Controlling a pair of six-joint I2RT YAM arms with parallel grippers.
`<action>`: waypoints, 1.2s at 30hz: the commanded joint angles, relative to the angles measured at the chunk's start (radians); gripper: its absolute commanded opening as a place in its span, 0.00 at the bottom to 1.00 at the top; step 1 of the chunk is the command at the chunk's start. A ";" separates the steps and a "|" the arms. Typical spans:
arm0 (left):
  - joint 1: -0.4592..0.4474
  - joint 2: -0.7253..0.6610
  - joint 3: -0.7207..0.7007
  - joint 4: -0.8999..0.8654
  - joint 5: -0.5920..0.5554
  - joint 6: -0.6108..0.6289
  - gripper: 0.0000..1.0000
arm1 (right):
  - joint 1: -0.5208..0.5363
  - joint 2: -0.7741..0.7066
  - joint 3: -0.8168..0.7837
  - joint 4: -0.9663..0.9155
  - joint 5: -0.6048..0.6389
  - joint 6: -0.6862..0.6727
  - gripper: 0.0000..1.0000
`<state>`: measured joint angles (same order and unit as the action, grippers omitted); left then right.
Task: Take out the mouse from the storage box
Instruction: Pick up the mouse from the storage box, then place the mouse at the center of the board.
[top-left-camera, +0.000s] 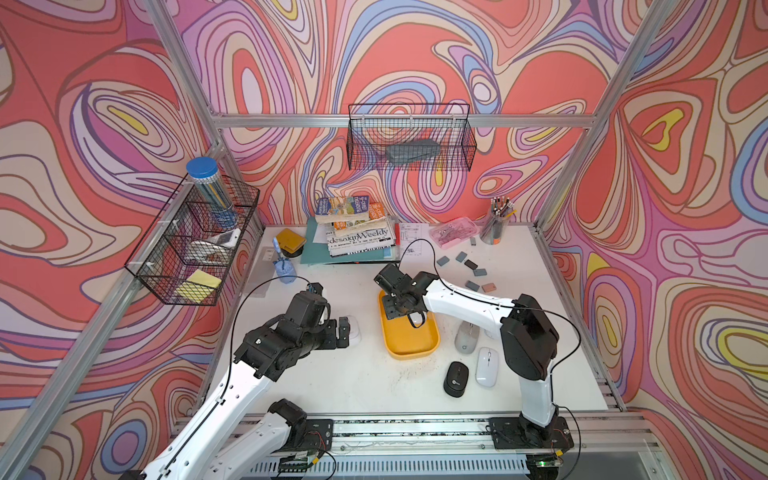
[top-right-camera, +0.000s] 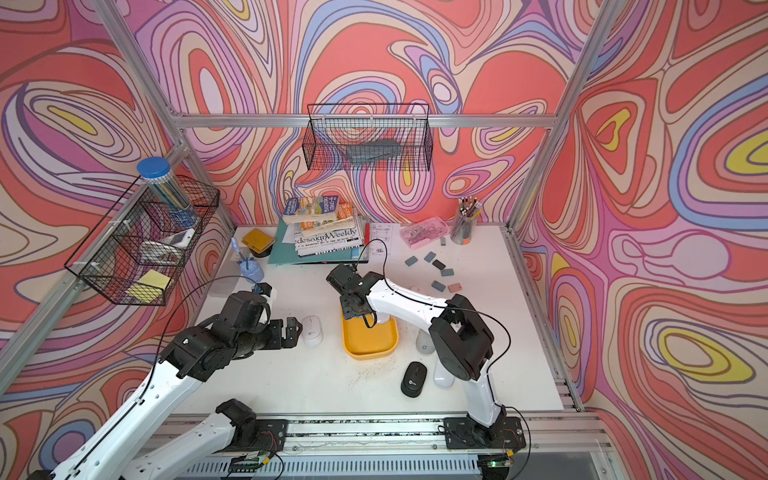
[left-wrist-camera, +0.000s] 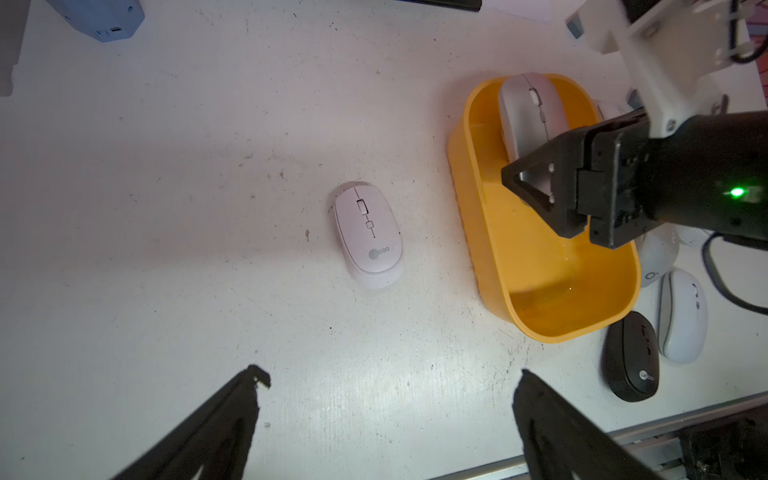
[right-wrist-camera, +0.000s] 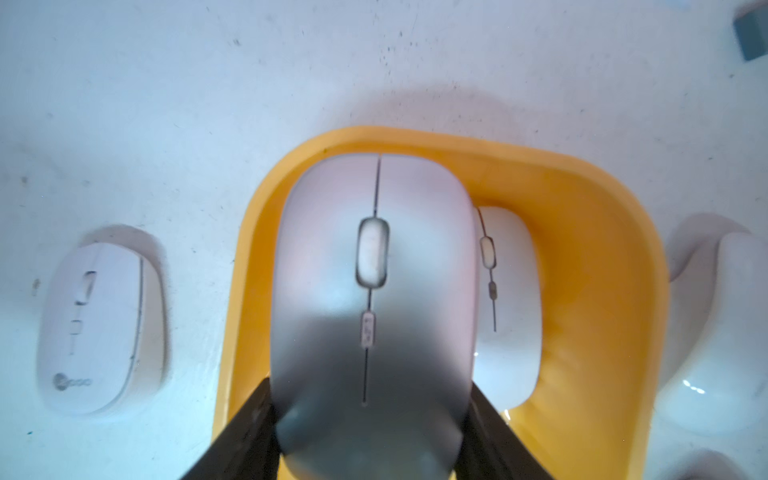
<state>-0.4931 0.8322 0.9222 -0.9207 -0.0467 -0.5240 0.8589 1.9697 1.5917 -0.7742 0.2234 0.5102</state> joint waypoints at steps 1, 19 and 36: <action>0.000 -0.007 -0.006 -0.017 -0.013 -0.004 0.99 | 0.001 -0.028 0.000 -0.004 0.033 0.008 0.48; 0.001 -0.064 0.000 -0.016 -0.102 -0.021 0.99 | 0.002 0.066 0.190 -0.023 -0.048 -0.032 0.46; -0.001 -0.068 -0.006 -0.012 -0.074 -0.015 0.99 | 0.003 0.610 0.840 -0.174 -0.275 -0.056 0.46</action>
<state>-0.4931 0.7677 0.9222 -0.9211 -0.1265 -0.5392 0.8593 2.5710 2.4104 -0.9264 -0.0219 0.4603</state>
